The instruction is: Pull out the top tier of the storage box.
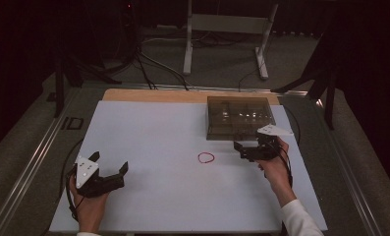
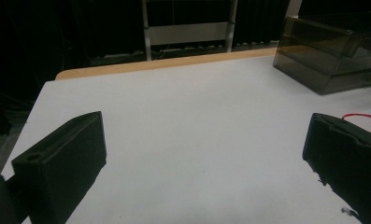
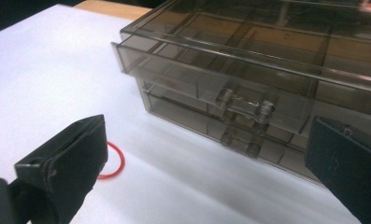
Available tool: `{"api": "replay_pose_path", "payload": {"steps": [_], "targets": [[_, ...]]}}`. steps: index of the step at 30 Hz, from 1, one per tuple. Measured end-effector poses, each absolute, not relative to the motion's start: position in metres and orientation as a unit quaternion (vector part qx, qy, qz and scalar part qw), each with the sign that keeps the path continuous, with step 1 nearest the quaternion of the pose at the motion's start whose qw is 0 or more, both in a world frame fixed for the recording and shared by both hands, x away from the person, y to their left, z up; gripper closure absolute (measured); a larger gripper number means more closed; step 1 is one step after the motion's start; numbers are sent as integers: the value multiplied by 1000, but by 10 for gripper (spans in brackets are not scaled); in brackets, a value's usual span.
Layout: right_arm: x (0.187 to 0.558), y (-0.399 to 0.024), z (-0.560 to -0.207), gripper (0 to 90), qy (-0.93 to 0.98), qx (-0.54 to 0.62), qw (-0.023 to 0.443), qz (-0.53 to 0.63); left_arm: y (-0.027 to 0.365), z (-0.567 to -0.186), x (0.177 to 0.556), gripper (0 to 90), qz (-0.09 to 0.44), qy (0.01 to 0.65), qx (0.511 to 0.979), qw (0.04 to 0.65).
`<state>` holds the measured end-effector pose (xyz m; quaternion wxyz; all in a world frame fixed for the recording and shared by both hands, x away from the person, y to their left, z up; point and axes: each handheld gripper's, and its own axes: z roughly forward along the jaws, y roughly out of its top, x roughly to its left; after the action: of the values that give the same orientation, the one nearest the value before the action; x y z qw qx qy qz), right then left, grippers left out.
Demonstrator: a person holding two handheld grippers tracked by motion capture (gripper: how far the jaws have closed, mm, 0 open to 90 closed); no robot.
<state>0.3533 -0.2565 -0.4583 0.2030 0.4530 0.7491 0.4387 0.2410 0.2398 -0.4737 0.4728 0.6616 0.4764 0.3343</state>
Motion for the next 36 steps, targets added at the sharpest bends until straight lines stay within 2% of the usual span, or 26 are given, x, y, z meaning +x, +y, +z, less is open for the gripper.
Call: {"api": "replay_pose_path", "payload": {"steps": [14,36], "targets": [[361,-259,-444,0,781,412,182,433,240,-474,241,11,335,475,664,469],[380,-261,-434,7,812,381,197,396,240,-474,241,11,335,475,664,470]]}}
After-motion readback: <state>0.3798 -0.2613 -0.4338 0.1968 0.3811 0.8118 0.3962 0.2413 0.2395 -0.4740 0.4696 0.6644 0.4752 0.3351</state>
